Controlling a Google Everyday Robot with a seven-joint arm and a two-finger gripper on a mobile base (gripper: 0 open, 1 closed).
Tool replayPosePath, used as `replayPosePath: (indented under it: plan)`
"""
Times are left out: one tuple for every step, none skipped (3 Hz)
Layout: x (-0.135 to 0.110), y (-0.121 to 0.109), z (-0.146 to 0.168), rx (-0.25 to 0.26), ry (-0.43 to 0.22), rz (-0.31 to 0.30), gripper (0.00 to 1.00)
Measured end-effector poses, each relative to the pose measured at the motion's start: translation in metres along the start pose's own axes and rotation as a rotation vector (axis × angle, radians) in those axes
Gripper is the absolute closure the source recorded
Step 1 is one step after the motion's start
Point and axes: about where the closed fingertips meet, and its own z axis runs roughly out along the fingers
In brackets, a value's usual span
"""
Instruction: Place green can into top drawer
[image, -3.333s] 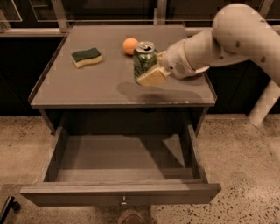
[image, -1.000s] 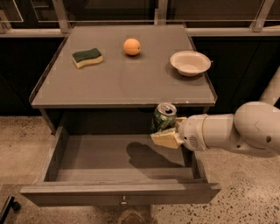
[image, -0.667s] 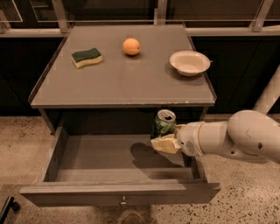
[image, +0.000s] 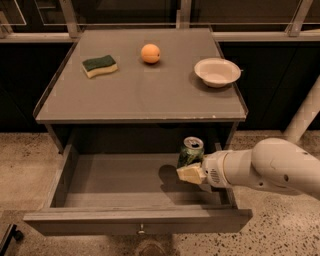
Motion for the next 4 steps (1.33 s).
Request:
replayPosePath:
  plan:
    - [0.014,-0.006,0.007,0.027,0.027,0.037,1.00]
    - [0.027,-0.008,0.011,0.034,0.048,0.069,1.00]
    - [0.040,-0.011,0.015,0.023,0.073,0.100,1.00]
    - [0.040,-0.011,0.015,0.023,0.074,0.101,0.83]
